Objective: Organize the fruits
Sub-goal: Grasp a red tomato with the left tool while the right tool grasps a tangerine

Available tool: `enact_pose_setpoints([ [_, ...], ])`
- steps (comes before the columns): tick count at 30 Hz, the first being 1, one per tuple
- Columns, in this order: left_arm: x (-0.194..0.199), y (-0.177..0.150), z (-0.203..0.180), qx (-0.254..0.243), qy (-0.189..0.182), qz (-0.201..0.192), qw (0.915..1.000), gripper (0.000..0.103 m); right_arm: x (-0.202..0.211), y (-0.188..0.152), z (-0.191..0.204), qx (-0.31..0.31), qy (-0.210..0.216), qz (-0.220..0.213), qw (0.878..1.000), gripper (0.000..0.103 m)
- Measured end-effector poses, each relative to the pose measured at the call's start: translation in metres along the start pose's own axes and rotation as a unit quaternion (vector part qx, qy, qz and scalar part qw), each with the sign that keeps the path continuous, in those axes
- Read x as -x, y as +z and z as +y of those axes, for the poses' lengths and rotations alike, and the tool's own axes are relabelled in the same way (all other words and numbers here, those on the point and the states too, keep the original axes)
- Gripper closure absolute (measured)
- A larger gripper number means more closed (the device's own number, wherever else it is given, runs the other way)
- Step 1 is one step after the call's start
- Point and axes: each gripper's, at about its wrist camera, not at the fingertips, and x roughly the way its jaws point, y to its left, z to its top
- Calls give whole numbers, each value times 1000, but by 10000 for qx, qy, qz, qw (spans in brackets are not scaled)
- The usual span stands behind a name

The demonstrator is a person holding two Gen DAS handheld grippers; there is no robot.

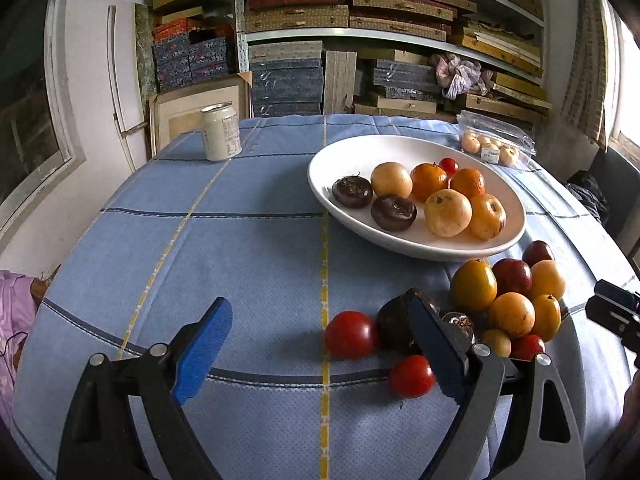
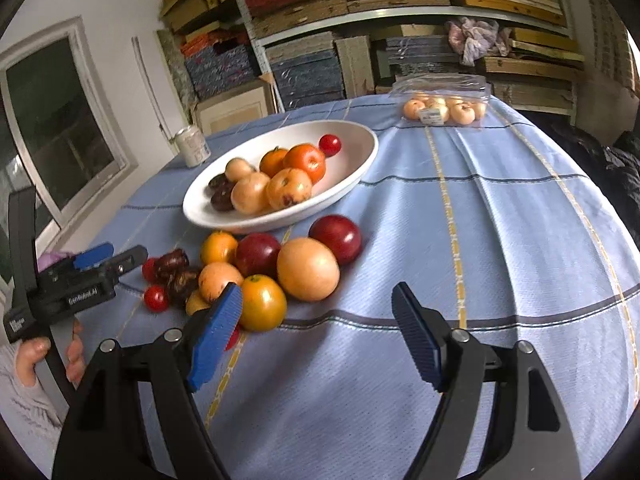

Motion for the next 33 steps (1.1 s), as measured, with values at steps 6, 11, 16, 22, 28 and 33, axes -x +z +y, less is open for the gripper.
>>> enact_pose_setpoints([
  [6,-3,0,0,-9,-9,71,10000,10,-6,0,1,32,-1,137,9999,28],
  [11,-3,1,8,185,-75,98,9998,9,-8,0,-1,6,40,216,9998,28],
  [16,-2,2,13,292,-184,143,9993,9,-12,-1,3,101,108,307,9994,28],
  [22,1,2,8,172,-251,158,9994,9,-20,-2,22,363,361,455,9977,40],
  [28,4,-11,0,-84,-308,261,9991,9,-35,4,25,97,614,595,9963,48],
  [33,9,-23,-2,-151,-531,360,9978,9,-51,10,14,-512,1134,840,9887,53],
])
